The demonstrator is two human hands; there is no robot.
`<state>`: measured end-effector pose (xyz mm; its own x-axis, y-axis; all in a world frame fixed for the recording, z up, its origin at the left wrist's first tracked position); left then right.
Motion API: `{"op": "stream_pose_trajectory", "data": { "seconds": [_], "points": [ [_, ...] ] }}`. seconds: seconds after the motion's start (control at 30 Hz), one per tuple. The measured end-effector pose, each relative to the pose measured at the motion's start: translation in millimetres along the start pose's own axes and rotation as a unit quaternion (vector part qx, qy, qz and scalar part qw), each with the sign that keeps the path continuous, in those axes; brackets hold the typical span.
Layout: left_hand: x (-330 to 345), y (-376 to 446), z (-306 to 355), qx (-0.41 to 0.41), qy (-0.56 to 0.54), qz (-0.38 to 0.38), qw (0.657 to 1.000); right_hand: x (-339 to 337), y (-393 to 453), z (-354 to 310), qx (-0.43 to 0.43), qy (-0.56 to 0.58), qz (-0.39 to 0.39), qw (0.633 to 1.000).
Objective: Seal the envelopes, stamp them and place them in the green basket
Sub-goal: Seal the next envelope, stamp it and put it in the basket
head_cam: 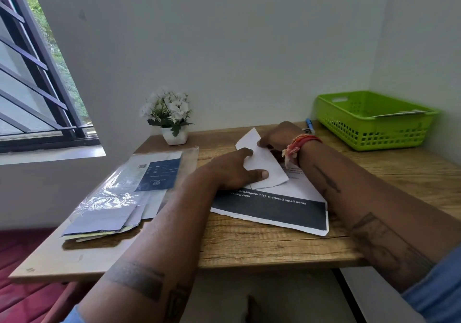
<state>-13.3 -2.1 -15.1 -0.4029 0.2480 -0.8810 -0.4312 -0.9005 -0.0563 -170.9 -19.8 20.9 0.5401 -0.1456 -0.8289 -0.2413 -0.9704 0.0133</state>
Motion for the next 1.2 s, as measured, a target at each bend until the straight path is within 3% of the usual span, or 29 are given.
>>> {"op": "stream_pose_trajectory", "data": {
  "seconds": [0.07,0.13,0.2,0.27,0.33,0.4,0.53,0.63,0.7,0.77,0.87,1.0,1.1,1.2],
  "points": [
    [-4,1,3,0.001,-0.008,0.036,0.999,1,-3,0,-0.004,0.033,-0.010,0.999],
    [-11,2,7,0.020,-0.058,0.087,0.994,5,-3,0,-0.005,0.146,-0.020,0.989],
    [-18,-3,12,0.043,-0.132,0.141,0.980,8,-9,-3,-0.008,0.322,-0.044,0.946],
    [-24,-8,13,0.047,-0.202,0.182,0.961,8,-9,-8,-0.044,0.391,-0.057,0.918],
    [-26,-9,9,0.033,-0.313,0.196,0.929,9,-9,-13,-0.092,0.365,-0.066,0.924],
    [-24,-7,4,-0.002,-0.450,0.187,0.873,7,-9,-16,-0.121,0.315,-0.042,0.941],
    [-20,0,-2,-0.023,-0.529,0.182,0.828,-2,6,-3,-0.052,0.239,0.083,0.966],
    [-16,5,-3,-0.021,-0.559,0.161,0.813,7,17,14,-0.002,0.311,-0.022,0.950],
    [-14,4,-3,-0.011,-0.540,0.160,0.826,10,18,19,-0.008,0.323,-0.070,0.944],
    [-16,1,-4,-0.007,-0.470,0.187,0.862,8,17,21,-0.025,0.265,-0.081,0.960],
    [-30,-7,-6,-0.033,-0.236,0.269,0.933,4,11,21,-0.036,0.033,-0.012,0.999],
    [-29,-10,-3,-0.020,-0.116,0.281,0.952,6,-9,8,-0.059,-0.133,0.073,0.987],
    [-28,-20,6,-0.002,-0.065,0.283,0.957,0,-31,-4,-0.090,-0.134,0.129,0.979],
    [-34,-46,8,0.010,-0.056,0.297,0.953,2,-62,-23,-0.141,-0.088,0.127,0.978]
  ]
}}
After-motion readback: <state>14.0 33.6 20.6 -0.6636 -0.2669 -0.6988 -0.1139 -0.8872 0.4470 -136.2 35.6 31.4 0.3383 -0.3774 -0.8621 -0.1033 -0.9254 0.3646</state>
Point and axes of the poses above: each hand's wrist, its own y-axis towards the middle knuckle, its own x-axis out of the palm, z = x × y, the point moved 5 cm from there along y, towards the middle knuckle, and after that the axes turned 6 degrees about -y, right-handed, at the moved point
